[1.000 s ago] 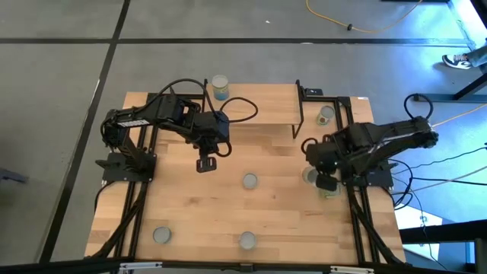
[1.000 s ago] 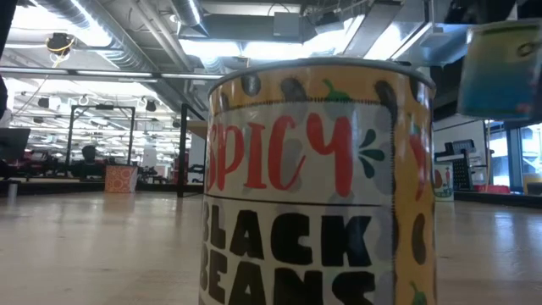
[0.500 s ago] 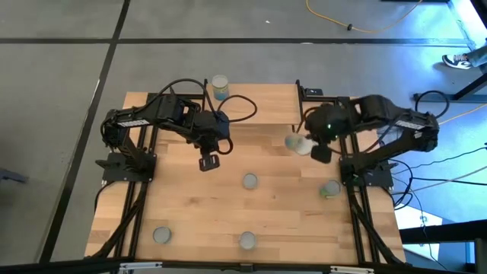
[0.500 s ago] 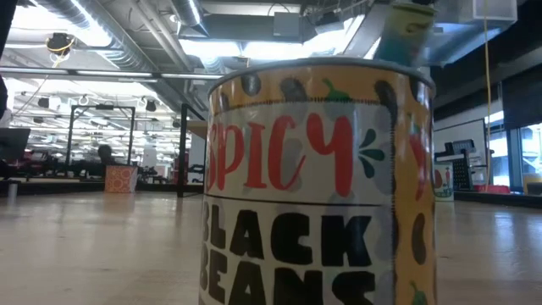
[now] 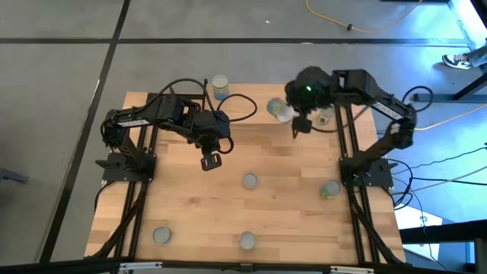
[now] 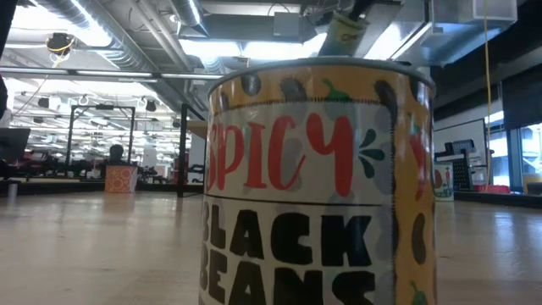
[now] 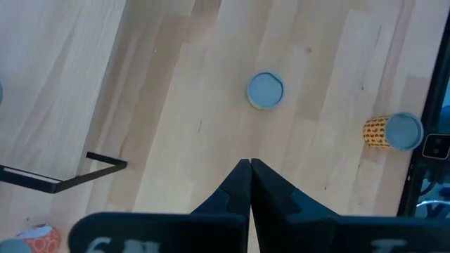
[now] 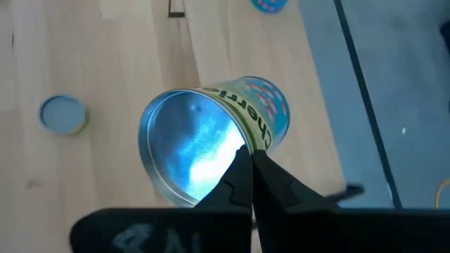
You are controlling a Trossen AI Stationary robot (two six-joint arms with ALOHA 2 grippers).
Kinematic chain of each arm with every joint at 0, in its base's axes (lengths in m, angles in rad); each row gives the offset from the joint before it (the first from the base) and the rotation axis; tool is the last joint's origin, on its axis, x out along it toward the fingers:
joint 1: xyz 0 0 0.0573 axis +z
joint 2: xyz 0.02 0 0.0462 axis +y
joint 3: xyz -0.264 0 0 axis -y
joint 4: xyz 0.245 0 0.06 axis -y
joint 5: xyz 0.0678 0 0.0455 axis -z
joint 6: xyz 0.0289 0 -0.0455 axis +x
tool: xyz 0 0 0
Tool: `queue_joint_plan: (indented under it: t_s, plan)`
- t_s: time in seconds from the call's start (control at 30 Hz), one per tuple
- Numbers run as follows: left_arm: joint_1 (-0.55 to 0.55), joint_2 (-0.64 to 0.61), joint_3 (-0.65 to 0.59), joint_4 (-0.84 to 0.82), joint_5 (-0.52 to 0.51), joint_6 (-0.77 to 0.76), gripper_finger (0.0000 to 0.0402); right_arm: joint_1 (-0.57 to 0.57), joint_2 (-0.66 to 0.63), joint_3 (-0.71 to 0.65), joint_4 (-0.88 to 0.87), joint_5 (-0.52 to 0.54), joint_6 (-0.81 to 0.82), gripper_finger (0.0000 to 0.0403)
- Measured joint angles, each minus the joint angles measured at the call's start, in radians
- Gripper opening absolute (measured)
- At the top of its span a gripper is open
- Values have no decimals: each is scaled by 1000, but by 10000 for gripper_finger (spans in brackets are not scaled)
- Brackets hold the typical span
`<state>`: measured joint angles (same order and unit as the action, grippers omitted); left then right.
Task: Pick and place cans onto a shelf
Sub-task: Put the canned cherries on the shelf
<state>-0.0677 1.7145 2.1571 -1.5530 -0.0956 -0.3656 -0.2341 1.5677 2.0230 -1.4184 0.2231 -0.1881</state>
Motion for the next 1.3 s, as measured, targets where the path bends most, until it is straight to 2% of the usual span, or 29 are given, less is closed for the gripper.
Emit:
queue_joint_plan:
  t_s: [0.2,0.5,0.7,1.0,1.17,1.3]
  plan:
    - [0,0,0,0,0,-19,0,-79,114,130,38,-70,-64,0]
    - [0,0,0,-1,0,-26,0,-188,220,265,-33,-292,-86,0]
    - [0,0,0,-2,0,-27,0,-242,254,263,-117,-304,-84,0]
    - [0,0,0,-2,0,-26,0,-298,340,263,-142,-306,-85,0]
    - [0,0,0,-2,0,-26,0,-322,371,262,-154,-358,-86,0]
    - [0,0,0,-2,0,-27,0,-323,377,262,-154,-357,-95,0]
